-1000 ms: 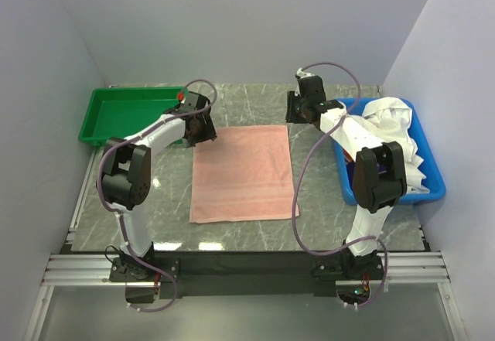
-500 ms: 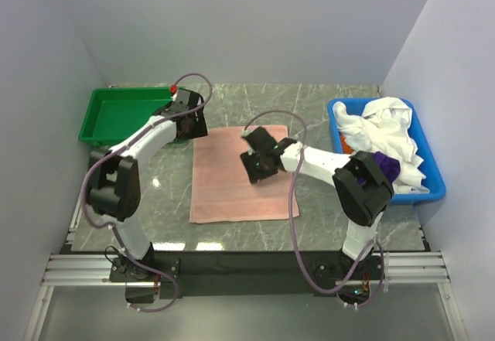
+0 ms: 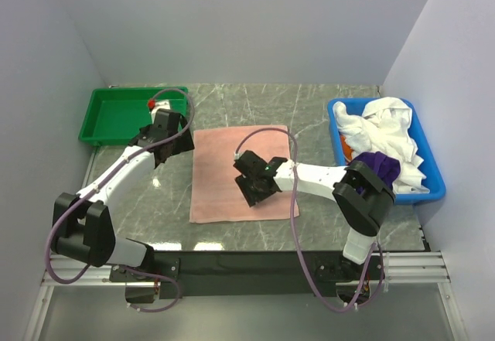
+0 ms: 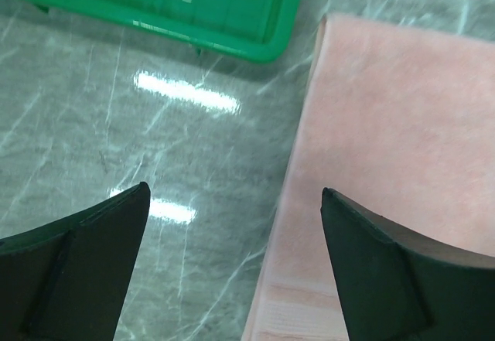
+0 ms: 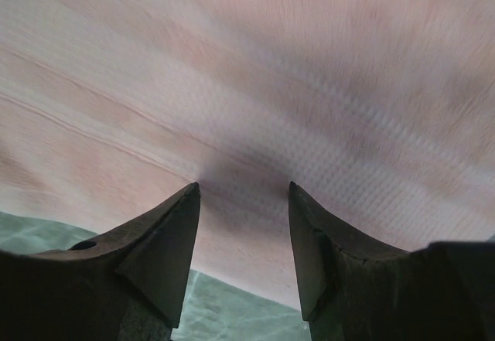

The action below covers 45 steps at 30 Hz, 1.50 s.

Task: Fold and stack the towels
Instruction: Fold the towel

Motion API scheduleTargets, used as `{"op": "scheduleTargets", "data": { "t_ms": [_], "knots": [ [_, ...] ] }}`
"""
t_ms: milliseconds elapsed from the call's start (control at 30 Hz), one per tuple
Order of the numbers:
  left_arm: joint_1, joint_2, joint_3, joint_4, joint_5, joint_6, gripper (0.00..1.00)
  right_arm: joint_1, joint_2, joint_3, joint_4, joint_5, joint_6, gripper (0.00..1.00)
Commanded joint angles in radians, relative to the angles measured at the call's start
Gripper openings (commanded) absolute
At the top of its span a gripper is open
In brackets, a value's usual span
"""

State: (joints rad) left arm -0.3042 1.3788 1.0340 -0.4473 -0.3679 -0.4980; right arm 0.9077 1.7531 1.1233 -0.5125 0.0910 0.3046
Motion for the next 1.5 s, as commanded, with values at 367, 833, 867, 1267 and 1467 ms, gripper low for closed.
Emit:
{"op": "scheduleTargets", "data": {
  "t_ms": [367,833,867,1267,1467],
  "knots": [
    [0.001,-0.007,0.006,0.048,0.029,0.038,0.98,0.091,-0.121,-0.206,-0.113,-0.024,0.133,0.57],
    [0.0,0.178,0.188,-0.024,0.144,0.154,0.97,-0.266,-0.137,0.176,-0.116,0.001,-0.295,0.56],
    [0.0,0.196,0.22,-0.018,0.147,0.191,0.97,-0.309,-0.121,0.223,-0.11,-0.035,-0.336,0.55],
    [0.0,0.362,0.341,-0.016,0.234,0.338,0.98,-0.549,0.219,0.555,-0.167,-0.255,-0.636,0.54],
    [0.0,0.339,0.31,-0.002,0.256,0.34,0.97,-0.57,0.394,0.728,-0.237,-0.137,-0.702,0.53]
  ]
}}
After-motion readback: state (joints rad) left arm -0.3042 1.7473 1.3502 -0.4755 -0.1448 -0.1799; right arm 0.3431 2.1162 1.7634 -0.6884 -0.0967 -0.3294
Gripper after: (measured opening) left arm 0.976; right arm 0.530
